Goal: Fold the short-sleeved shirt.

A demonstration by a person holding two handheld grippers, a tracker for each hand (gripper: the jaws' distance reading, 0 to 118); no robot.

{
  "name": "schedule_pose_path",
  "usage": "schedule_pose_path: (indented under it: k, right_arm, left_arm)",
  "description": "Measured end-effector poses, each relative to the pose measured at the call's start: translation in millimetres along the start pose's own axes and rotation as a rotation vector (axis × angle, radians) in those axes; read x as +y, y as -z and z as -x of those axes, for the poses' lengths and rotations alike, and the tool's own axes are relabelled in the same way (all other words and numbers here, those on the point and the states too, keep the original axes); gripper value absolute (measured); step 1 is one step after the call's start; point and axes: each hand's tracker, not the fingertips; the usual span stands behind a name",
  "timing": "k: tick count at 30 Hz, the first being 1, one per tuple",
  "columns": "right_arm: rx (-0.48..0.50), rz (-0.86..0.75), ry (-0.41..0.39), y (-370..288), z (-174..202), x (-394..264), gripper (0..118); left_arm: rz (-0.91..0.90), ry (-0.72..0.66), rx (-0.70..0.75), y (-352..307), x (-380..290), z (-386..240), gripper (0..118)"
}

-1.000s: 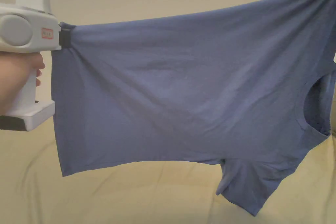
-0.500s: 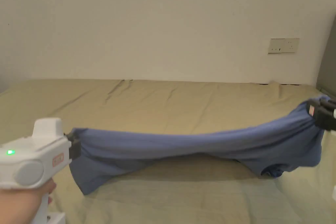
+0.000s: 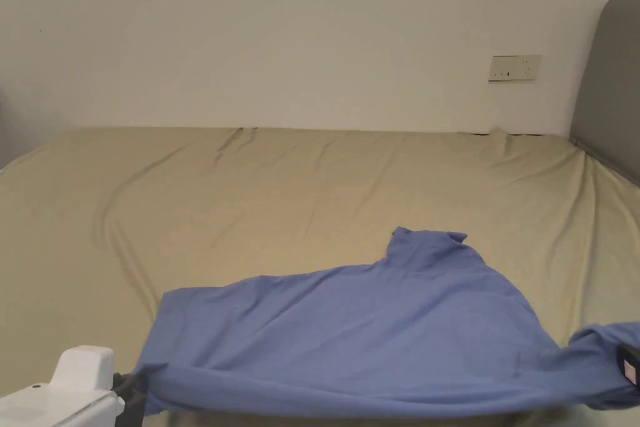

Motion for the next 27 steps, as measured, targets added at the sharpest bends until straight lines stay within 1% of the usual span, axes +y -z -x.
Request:
schedule_pose_path:
  k: [3, 8, 10, 11, 13, 14, 16, 17, 18, 19, 20, 21, 22, 23, 24, 25, 26, 27]
  right_arm:
    - [0.012, 0.013, -0.016, -50.6, 9.3, -26.6, 7]
    - [0.029, 0.104, -0.084, -110.8, 33.0, -74.8, 7]
    - [0.05, 0.162, -0.086, -119.8, 37.9, -95.1, 7]
    - [0.041, 0.172, -0.086, -121.5, 40.7, -103.3, 7]
    - [0.054, 0.229, -0.074, -119.6, 43.2, -114.4, 7]
    - [0.065, 0.265, -0.068, -113.1, 34.1, -127.0, 7]
    - [0.047, 0.27, -0.099, -107.7, 36.0, -137.5, 7]
    - [0.04, 0.28, -0.1, -104.0, 35.9, -142.6, 7]
    - [0.034, 0.304, -0.082, -100.2, 33.8, -148.2, 7]
    - [0.032, 0.332, -0.038, -97.1, 32.5, -152.1, 10]
    - [0.029, 0.337, -0.01, -95.2, 30.2, -155.8, 17]
    - [0.011, 0.314, -0.001, -98.8, 31.7, -157.3, 47]
    - [-0.002, 0.293, 0.01, -103.0, 32.3, -157.7, 81]
    - [-0.029, 0.259, 0.035, -108.3, 30.3, -157.7, 110]
    - [-0.043, 0.23, 0.072, -115.6, 26.9, -155.7, 118]
    - [-0.017, 0.186, 0.117, -125.3, 23.5, -152.7, 118]
    - [-0.043, 0.148, 0.124, -131.4, 26.1, -150.5, 118]
    - [-0.042, 0.122, 0.149, -138.4, 26.7, -144.8, 118]
  left_arm:
    - [0.012, -0.006, -0.035, -36.8, -34.4, 0.7, 6]
    - [0.064, 0.033, -0.06, -69.4, -83.3, 6.5, 6]
    - [0.112, 0.015, -0.067, -74.4, -98.2, 7.8, 6]
    - [0.144, 0.005, -0.074, -75.9, -104.2, 9.8, 6]
    - [0.154, 0.019, -0.073, -77.9, -114.2, 9.7, 6]
    - [0.169, 0.036, -0.079, -78.6, -118.9, 10.6, 6]
    - [0.186, 0.057, -0.087, -79.4, -125.9, 12.0, 8]
    - [0.197, 0.06, -0.082, -82.4, -127.8, 4.5, 12]
    - [0.21, 0.068, -0.051, -83.4, -131.2, 3.6, 26]
    - [0.207, 0.07, -0.035, -84.6, -134.5, 4.1, 48]
    - [0.203, 0.067, -0.025, -87.4, -138.4, 6.3, 74]
    - [0.195, 0.053, -0.025, -89.3, -141.5, 9.3, 106]
    - [0.187, 0.027, -0.014, -96.1, -142.6, 11.0, 118]
    - [0.155, -0.02, -0.003, -108.8, -141.6, 13.1, 118]
    - [0.103, -0.06, -0.02, -124.5, -138.1, 15.1, 117]
    - [0.069, -0.098, -0.024, -137.5, -135.3, 16.3, 117]
    - [0.031, -0.146, -0.023, -154.0, -131.1, 17.1, 117]
    - [-0.026, -0.191, -0.033, -172.0, -126.8, 17.4, 117]
